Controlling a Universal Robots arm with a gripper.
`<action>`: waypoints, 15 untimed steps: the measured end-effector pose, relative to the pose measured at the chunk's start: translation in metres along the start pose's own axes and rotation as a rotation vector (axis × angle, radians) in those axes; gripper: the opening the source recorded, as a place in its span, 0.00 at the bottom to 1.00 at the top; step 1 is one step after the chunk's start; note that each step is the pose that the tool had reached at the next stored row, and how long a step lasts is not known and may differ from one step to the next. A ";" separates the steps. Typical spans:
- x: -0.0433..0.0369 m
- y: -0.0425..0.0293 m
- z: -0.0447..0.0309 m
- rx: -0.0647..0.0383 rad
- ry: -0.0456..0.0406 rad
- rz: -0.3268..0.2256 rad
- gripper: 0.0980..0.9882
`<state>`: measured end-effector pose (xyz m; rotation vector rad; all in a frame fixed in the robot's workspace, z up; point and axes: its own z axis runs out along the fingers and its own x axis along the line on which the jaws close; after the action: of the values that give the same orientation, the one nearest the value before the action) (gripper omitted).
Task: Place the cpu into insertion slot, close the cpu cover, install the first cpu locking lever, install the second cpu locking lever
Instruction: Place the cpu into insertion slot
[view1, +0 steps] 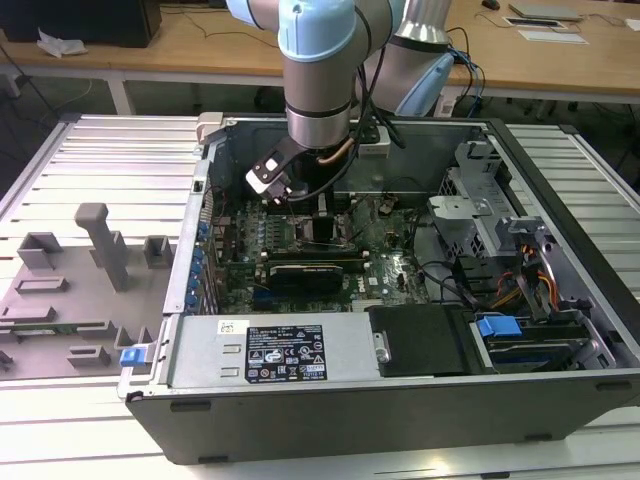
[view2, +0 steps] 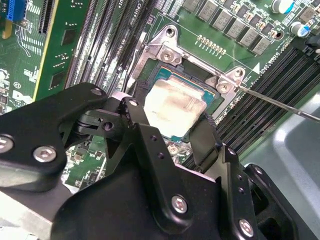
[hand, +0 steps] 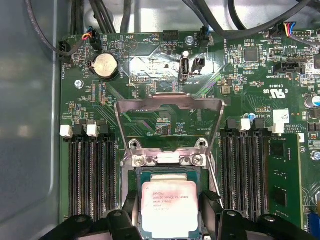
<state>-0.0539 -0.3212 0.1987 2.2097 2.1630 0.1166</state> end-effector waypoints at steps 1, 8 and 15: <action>0.0000 0.0000 -0.0002 0.000 -0.0001 0.000 0.58; 0.0003 0.0011 -0.0121 0.000 0.0004 0.000 0.58; 0.0003 0.0012 -0.0133 0.000 0.0001 0.000 0.29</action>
<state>-0.0539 -0.3212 0.2120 2.2098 2.1630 0.1167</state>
